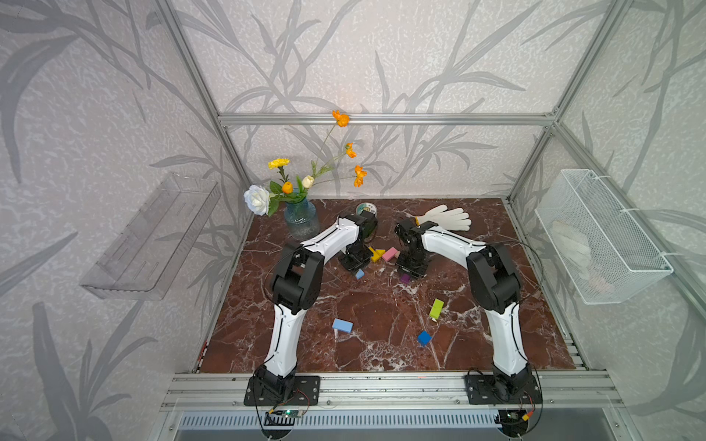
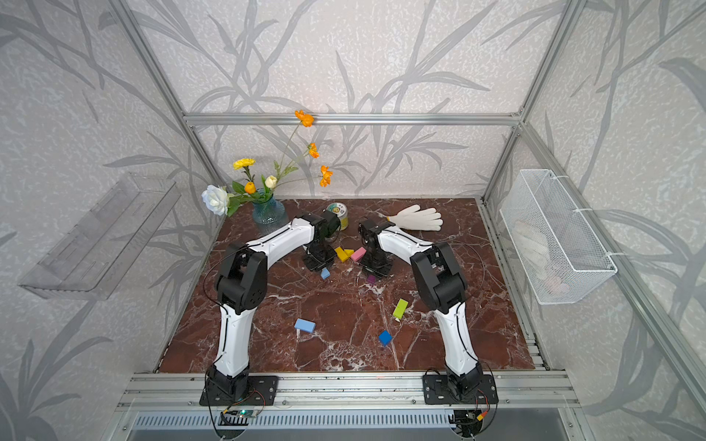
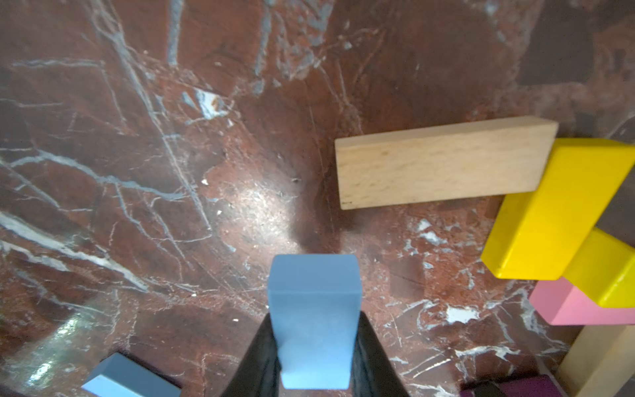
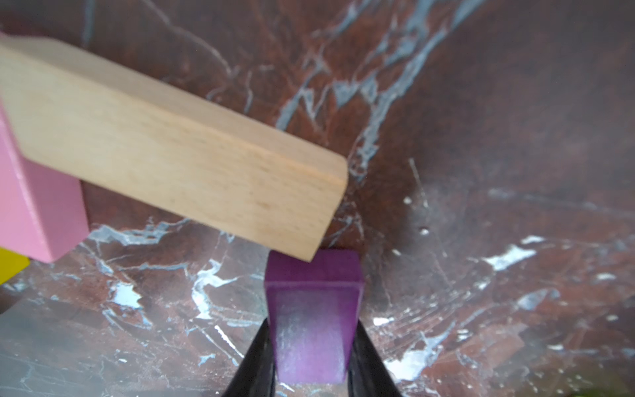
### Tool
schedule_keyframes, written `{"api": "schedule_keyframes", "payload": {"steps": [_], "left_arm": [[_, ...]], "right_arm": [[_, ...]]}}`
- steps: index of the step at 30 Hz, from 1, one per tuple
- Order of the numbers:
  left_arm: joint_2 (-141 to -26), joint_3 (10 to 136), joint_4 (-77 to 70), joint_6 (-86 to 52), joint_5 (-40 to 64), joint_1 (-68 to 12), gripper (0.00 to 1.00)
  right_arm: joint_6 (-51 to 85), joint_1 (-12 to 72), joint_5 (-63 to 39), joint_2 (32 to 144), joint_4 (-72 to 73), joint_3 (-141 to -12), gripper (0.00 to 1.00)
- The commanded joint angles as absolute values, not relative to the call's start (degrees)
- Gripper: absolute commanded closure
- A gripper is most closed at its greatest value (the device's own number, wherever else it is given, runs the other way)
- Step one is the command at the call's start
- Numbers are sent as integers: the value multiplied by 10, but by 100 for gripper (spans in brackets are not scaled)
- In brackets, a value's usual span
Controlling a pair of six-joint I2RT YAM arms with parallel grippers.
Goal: Assemble a heart with building blocks
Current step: Assemble the building block at the center of the board.
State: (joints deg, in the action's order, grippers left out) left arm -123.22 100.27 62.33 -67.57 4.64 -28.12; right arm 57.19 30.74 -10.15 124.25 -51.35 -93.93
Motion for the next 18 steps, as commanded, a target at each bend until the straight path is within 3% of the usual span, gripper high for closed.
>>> {"api": "schedule_keyframes", "payload": {"steps": [1,18], "left_arm": [[-1234,995,611,-692,62,-284,86],[-1257,984,590,-702,73,-284,87]], "right_arm": [[570,306,-98,1239,-516,-921,100],[569,306,-97,1239,-518,-918,100]]}}
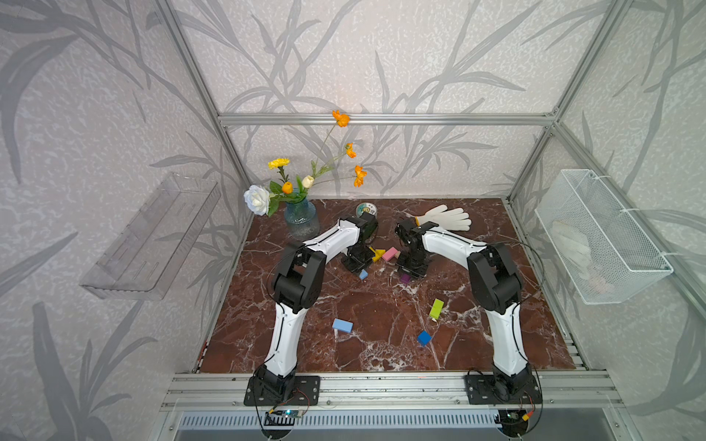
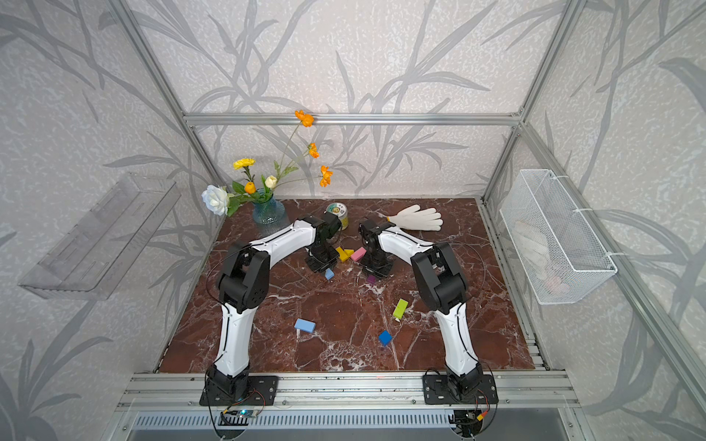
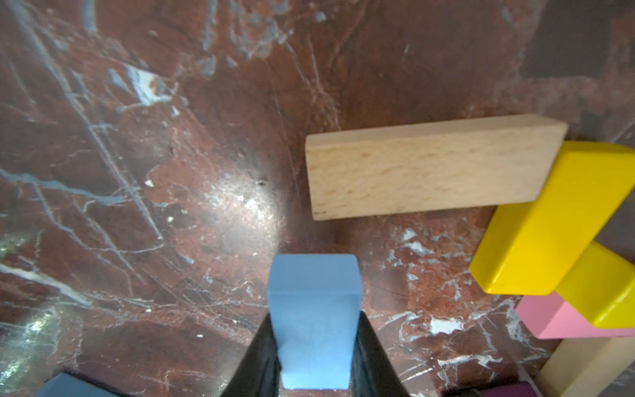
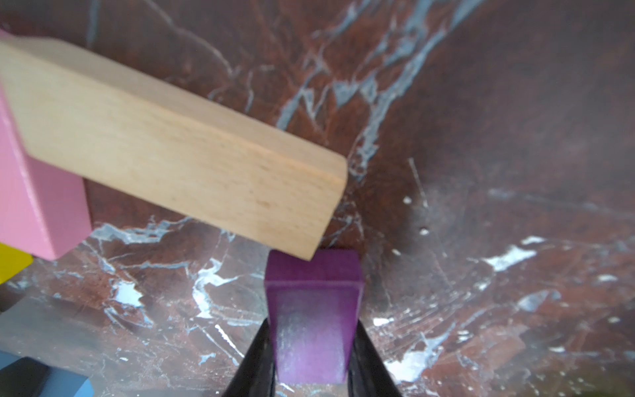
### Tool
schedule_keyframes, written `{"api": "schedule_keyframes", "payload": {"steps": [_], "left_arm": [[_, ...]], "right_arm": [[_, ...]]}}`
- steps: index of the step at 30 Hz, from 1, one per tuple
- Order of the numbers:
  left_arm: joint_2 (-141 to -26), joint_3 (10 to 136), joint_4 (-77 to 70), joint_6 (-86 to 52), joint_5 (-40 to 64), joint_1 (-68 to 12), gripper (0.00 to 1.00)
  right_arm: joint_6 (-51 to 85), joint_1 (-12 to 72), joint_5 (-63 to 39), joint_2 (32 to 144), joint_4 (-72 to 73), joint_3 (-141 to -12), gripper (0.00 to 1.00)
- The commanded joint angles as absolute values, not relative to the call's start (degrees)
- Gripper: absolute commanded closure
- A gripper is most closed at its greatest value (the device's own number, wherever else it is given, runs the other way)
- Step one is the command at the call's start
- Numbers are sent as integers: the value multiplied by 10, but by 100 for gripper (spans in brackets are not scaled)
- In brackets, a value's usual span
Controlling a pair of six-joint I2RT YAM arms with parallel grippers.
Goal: Assemble a heart with building blocks
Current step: Assemble the building block at the center of the board.
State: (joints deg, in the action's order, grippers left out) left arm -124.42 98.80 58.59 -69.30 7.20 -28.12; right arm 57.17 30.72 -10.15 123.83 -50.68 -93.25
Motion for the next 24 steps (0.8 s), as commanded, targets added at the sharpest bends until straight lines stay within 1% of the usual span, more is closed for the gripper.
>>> {"api": "schedule_keyframes", "payload": {"steps": [1,24], "left_arm": [[-1259,984,591,-701,73,-285,86],[-1289,1022,601,-696,76,-277,87]], "right_arm": [[569,306,-97,1238,-517,-918,100],[568,304,-96,1251,-522,-937,100]]}}
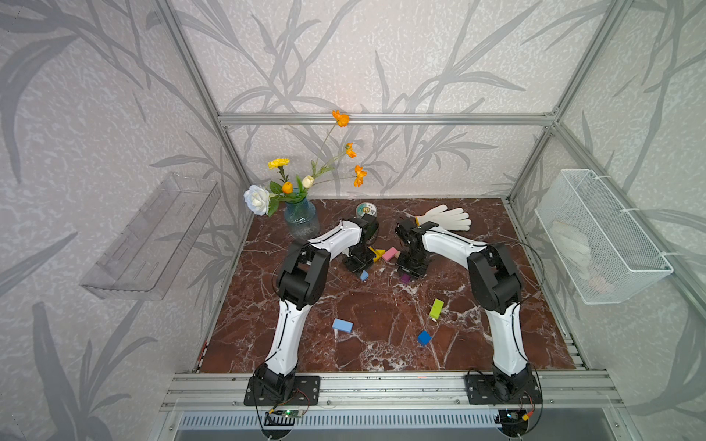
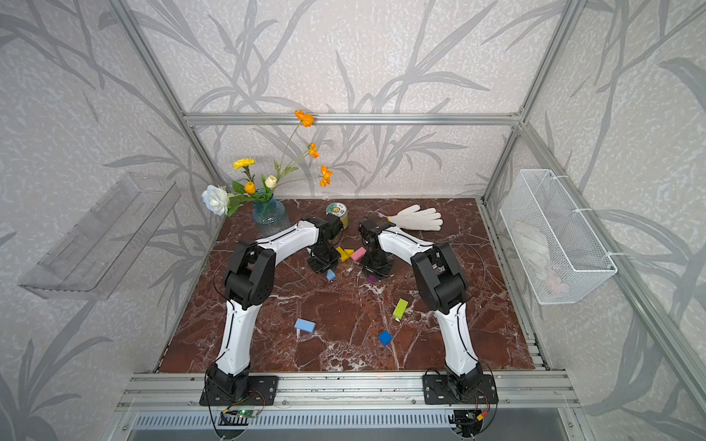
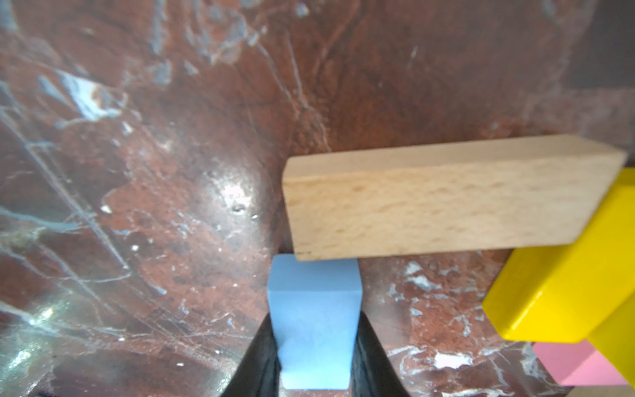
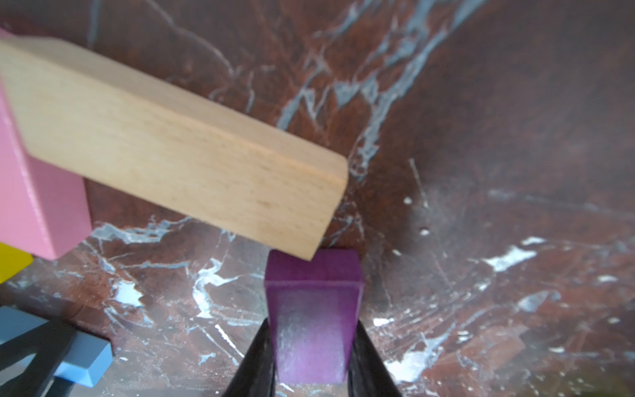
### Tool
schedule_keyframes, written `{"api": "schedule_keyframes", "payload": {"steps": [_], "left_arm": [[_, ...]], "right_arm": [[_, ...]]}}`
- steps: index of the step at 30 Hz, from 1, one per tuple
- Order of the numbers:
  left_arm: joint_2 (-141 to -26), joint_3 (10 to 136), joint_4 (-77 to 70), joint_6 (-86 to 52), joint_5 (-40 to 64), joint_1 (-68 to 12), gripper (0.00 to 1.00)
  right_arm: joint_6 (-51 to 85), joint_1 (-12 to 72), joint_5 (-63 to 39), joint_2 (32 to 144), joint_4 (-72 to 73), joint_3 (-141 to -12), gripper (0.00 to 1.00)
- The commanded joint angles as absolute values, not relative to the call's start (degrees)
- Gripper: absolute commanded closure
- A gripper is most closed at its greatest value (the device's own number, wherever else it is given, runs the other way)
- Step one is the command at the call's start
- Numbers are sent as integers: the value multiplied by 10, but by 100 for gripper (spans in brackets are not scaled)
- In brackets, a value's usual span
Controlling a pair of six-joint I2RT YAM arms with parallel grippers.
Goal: Assemble a heart with building blocks
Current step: Assemble the building block at the center of the board.
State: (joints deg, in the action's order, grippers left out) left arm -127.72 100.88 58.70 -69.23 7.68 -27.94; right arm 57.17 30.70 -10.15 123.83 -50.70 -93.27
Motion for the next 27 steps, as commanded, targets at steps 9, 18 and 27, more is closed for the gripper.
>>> {"api": "schedule_keyframes", "payload": {"steps": [9,18,27], "left_arm": [[-1295,1028,600,-695,81,-274,87],[-1301,1036,602,-695,83,-273,87],[-1301,1030,600,-694,86,-271,87]], "right_arm": [[570,303,-95,1255,-524,-944,100],[574,301,-96,1259,-528,-948,100],[579,297,-108,1274,-531,-966,100]]}}
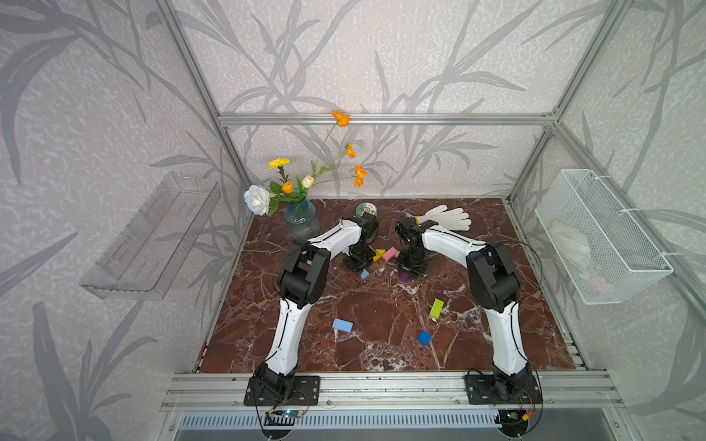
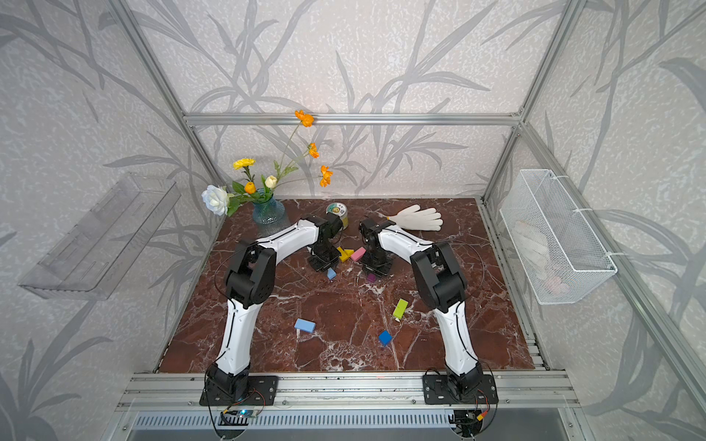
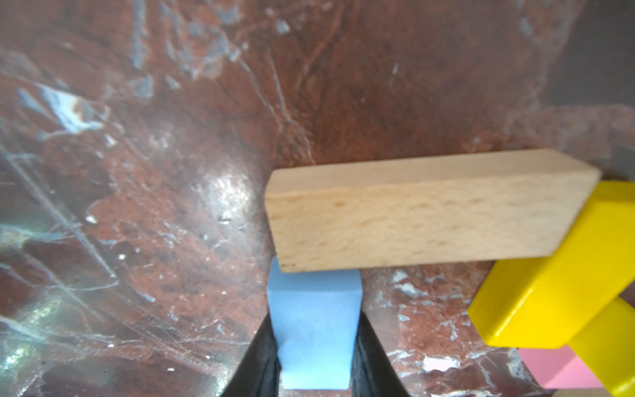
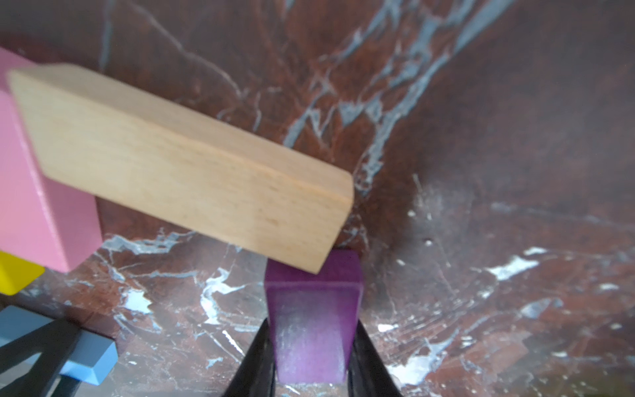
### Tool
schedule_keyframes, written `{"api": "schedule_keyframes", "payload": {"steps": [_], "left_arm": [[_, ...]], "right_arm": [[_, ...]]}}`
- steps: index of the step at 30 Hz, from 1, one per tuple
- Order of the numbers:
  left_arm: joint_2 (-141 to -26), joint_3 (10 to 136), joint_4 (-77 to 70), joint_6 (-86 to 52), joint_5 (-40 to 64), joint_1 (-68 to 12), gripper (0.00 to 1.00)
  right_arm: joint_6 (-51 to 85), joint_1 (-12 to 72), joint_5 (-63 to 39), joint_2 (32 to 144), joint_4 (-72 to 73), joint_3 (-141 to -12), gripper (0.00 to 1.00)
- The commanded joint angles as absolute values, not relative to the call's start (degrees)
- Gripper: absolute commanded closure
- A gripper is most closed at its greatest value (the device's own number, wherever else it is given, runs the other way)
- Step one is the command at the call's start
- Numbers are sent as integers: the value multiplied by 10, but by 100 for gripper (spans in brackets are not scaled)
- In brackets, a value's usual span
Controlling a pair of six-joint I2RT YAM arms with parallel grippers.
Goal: Assemble a heart with building blocks
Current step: Assemble the building block at the center of the board.
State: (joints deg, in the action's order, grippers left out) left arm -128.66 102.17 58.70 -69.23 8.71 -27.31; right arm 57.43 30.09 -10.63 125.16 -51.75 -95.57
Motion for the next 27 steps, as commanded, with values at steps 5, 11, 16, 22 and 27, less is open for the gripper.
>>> {"api": "schedule_keyframes", "payload": {"steps": [5,11,16,22,27], "left_arm": [[-1298,1029,597,-696,87,-270,87],[-1298,1028,598,-697,87,-271,87],[-1297,1024,595,-701,88,-270,87],[-1296,1024,593,-702,89,-270,87],[-1296,1024,592,-702,89,-270,87]], "right_arm": [[585,297,-119,1281,-531,-965,100],[593,297,-121,1284,-532,-967,100],[606,297,-125,1289,-534,-967,100],[616,296,-125,1289,-528,-962,100],[623,297,-128,1294,-528,-966,100]]}}
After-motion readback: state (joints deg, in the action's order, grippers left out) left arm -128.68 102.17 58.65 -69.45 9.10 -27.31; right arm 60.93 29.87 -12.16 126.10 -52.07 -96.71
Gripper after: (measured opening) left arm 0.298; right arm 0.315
